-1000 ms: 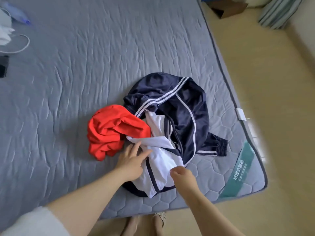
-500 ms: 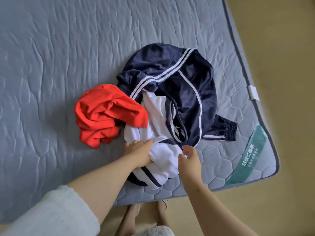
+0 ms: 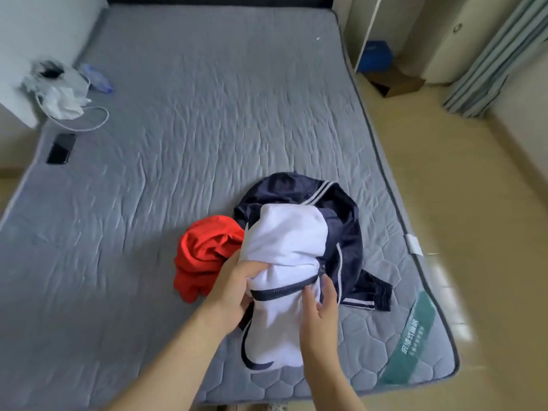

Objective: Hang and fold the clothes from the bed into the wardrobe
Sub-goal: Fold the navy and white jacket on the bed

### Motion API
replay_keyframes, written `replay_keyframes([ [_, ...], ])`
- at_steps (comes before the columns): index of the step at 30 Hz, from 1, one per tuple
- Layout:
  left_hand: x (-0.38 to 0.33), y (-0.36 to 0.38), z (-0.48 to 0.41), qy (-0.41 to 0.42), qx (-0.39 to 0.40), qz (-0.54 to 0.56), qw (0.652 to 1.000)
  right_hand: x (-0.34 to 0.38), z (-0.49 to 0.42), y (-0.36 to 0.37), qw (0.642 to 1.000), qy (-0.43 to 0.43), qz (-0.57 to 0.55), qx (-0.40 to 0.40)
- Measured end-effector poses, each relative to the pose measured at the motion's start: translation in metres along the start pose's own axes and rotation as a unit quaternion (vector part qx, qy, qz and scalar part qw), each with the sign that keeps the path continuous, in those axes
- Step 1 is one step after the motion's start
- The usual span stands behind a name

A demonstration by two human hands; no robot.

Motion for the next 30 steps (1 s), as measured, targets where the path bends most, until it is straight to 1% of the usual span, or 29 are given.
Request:
replay_keyframes([
  [2,-0.021,0.011,0.020,0.004,0.001,0.042,0.999,0.028,0.015,-0.002,0.999,-0.031,-0.033,0.027],
  [5,-0.051,0.029,0.049,0.027,0.015,0.058,0.998,0.063,0.035,-0.007,0.992,-0.085,-0.056,0.077],
  [7,-0.072,0.040,0.066,0.058,0.022,0.068,0.996,0.085,0.051,-0.009,0.981,-0.143,-0.052,0.122],
  [8,-0.083,0.046,0.075,0.070,0.029,0.074,0.994,0.098,0.060,-0.009,0.969,-0.188,-0.041,0.154],
  [10,-0.103,0.056,0.091,0.099,0.042,0.072,0.992,0.119,0.076,-0.005,0.938,-0.280,0.023,0.202],
  [11,-0.112,0.060,0.099,0.118,0.049,0.062,0.990,0.130,0.083,-0.001,0.921,-0.322,0.068,0.209],
  [12,-0.123,0.066,0.107,0.139,0.060,0.051,0.987,0.137,0.088,-0.001,0.904,-0.361,0.123,0.194],
  [13,-0.134,0.070,0.115,0.163,0.073,0.044,0.983,0.145,0.088,0.002,0.894,-0.378,0.175,0.164],
  [14,-0.146,0.074,0.123,0.186,0.088,0.040,0.978,0.152,0.086,0.003,0.892,-0.379,0.208,0.130],
  [15,-0.157,0.078,0.131,0.205,0.103,0.034,0.973,0.160,0.084,0.004,0.900,-0.361,0.218,0.110],
  [16,-0.167,0.082,0.138,0.219,0.122,0.026,0.968,0.168,0.081,0.006,0.915,-0.327,0.213,0.104],
  [18,-0.185,0.088,0.151,0.240,0.155,0.017,0.958,0.180,0.076,0.006,0.943,-0.270,0.168,0.100],
  [20,-0.200,0.088,0.160,0.264,0.170,0.028,0.949,0.198,0.077,0.002,0.955,-0.253,0.130,0.083],
  [22,-0.214,0.082,0.165,0.306,0.152,0.000,0.940,0.215,0.077,-0.003,0.967,-0.224,0.104,0.064],
  [23,-0.220,0.077,0.166,0.338,0.126,-0.046,0.931,0.225,0.078,-0.003,0.976,-0.197,0.058,0.069],
  [25,-0.227,0.067,0.168,0.393,0.078,-0.157,0.903,0.245,0.084,-0.004,0.982,-0.157,-0.057,0.093],
  [28,-0.219,0.051,0.161,0.377,0.035,-0.297,0.877,0.266,0.099,-0.005,0.978,-0.138,-0.109,0.112],
  [29,-0.214,0.045,0.156,0.359,0.025,-0.325,0.875,0.278,0.106,-0.006,0.973,-0.148,-0.125,0.125],
  [30,-0.208,0.040,0.150,0.328,0.029,-0.322,0.887,0.296,0.113,-0.006,0.969,-0.165,-0.127,0.135],
])
Point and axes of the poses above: each hand's wrist, its own z-axis away from the middle knuckle, its own y-axis out of the palm, x = y × z, the point moved 5 cm from there along -z, towards the middle knuckle, and after that the axes turned 11 degrees about z, right-handed, at the moved point
